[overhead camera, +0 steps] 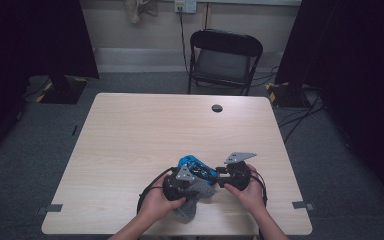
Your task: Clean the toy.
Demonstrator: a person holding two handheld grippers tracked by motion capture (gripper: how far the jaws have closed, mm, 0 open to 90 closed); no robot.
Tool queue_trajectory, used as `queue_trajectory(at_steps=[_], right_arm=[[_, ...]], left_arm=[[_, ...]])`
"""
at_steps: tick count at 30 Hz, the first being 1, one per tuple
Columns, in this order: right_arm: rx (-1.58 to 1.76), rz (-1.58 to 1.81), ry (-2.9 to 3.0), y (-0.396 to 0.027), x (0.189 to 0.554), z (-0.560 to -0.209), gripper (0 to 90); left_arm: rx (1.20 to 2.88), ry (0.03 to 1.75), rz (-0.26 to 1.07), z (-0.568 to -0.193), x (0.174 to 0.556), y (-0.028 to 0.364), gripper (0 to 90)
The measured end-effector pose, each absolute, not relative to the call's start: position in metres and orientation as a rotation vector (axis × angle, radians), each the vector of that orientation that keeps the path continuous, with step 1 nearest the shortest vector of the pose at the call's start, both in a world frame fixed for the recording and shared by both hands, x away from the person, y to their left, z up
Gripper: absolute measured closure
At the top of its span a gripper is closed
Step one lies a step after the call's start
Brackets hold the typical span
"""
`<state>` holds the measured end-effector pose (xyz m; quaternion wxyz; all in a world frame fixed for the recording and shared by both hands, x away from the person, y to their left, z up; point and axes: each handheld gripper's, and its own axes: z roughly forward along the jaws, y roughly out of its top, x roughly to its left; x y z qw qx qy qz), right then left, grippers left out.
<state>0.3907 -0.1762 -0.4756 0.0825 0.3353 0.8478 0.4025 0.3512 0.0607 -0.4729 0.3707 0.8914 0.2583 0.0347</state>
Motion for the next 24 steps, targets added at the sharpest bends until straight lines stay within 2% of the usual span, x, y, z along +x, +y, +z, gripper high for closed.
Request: queue_trajectory(at_steps=[10, 13, 24], right_arm=[[1.004, 1.184, 2.534, -0.175, 0.390, -0.475, 54.1], [1.008, 1.179, 2.533, -0.175, 0.390, -0.474, 56.4], [1.006, 1.191, 2.529, -0.176, 0.390, -0.474, 56.3]], left_arm=[[2.308, 0.657, 0.111, -0.472, 0.352, 0.064, 72.8], [2.309, 0.680, 0.136, -0.471, 0.354, 0.068, 72.8], [2.279, 0.805, 0.191, -0.471, 0.370, 0.099, 72.7]])
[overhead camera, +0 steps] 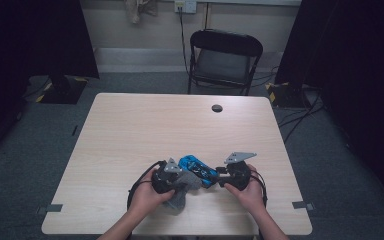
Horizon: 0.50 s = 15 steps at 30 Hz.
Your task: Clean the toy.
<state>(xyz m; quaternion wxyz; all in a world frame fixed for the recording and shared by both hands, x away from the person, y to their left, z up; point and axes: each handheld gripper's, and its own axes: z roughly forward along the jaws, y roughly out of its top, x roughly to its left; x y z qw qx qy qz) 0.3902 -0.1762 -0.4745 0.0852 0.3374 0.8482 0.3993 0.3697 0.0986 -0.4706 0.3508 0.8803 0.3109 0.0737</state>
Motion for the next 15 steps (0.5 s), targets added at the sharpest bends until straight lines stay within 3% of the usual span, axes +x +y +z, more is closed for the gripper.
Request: queue_trajectory(at_steps=[15], right_arm=[[1.014, 1.201, 2.532, -0.177, 0.391, -0.475, 56.3]], left_arm=[[2.223, 0.908, 0.222, -0.471, 0.389, 0.124, 72.7]])
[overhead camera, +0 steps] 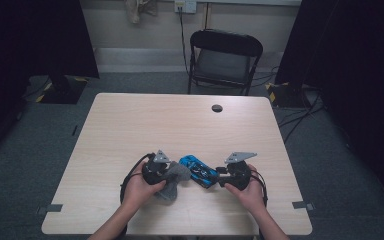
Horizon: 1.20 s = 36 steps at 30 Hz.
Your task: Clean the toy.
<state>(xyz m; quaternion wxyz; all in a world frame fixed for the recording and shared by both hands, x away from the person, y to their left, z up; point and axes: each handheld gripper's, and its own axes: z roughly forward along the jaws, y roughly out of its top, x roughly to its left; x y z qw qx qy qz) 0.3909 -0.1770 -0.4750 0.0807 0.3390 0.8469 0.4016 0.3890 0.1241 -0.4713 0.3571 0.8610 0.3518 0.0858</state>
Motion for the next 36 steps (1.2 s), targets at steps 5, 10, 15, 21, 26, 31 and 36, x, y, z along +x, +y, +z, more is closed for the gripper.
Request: queue_trajectory(at_steps=[5, 10, 15, 21, 26, 31, 36], right_arm=[[1.015, 1.199, 2.531, -0.177, 0.391, -0.475, 56.3], [1.015, 1.201, 2.530, -0.177, 0.391, -0.475, 56.3], [1.015, 1.208, 2.530, -0.177, 0.392, -0.475, 56.2], [1.011, 1.208, 2.528, -0.176, 0.392, -0.475, 56.2], [1.011, 1.207, 2.526, -0.176, 0.391, -0.476, 56.2], [1.011, 1.206, 2.522, -0.176, 0.391, -0.476, 56.2], [1.012, 1.217, 2.519, -0.176, 0.391, -0.476, 56.2]], left_arm=[[2.226, 0.943, 0.265, -0.470, 0.395, 0.133, 72.7], [2.222, 0.930, 0.271, -0.469, 0.395, 0.134, 72.6], [2.223, 0.857, 0.182, -0.461, 0.379, 0.119, 72.7], [2.251, 0.718, 0.075, -0.461, 0.354, 0.084, 72.6], [2.280, 0.682, 0.079, -0.467, 0.351, 0.062, 72.5], [2.267, 0.713, 0.065, -0.471, 0.357, 0.061, 72.6], [2.249, 0.733, 0.089, -0.472, 0.364, 0.072, 72.4]])
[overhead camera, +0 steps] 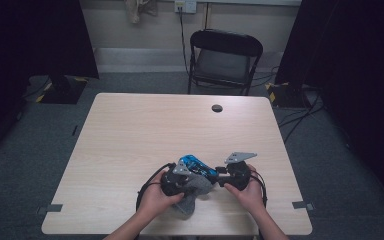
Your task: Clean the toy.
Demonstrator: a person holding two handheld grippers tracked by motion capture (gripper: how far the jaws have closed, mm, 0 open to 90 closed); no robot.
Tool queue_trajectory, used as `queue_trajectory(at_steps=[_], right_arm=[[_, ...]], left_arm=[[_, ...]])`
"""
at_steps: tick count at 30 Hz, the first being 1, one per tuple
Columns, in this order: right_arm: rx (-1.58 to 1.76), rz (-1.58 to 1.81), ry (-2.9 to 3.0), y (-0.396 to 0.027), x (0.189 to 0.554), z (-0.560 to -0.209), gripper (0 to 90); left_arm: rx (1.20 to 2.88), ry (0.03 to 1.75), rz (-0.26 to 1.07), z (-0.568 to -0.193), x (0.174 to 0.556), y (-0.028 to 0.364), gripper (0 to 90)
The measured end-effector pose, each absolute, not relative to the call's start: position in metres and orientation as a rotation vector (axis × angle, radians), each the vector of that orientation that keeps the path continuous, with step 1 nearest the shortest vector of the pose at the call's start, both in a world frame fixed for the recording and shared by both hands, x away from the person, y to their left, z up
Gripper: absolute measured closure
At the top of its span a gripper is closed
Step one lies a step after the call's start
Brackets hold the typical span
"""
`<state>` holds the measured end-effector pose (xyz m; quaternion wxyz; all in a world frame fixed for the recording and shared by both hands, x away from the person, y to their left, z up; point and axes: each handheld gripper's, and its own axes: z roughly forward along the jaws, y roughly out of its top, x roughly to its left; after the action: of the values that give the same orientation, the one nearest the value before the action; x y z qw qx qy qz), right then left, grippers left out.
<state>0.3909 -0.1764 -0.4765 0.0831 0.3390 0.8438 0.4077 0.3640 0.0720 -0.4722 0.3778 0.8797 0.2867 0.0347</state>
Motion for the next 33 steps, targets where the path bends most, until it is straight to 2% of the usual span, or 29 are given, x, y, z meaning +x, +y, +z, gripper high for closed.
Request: queue_trajectory(at_steps=[33], right_arm=[[1.016, 1.219, 2.515, -0.176, 0.391, -0.477, 56.2]], left_arm=[[2.183, 0.966, 0.221, -0.470, 0.402, 0.135, 72.4]])
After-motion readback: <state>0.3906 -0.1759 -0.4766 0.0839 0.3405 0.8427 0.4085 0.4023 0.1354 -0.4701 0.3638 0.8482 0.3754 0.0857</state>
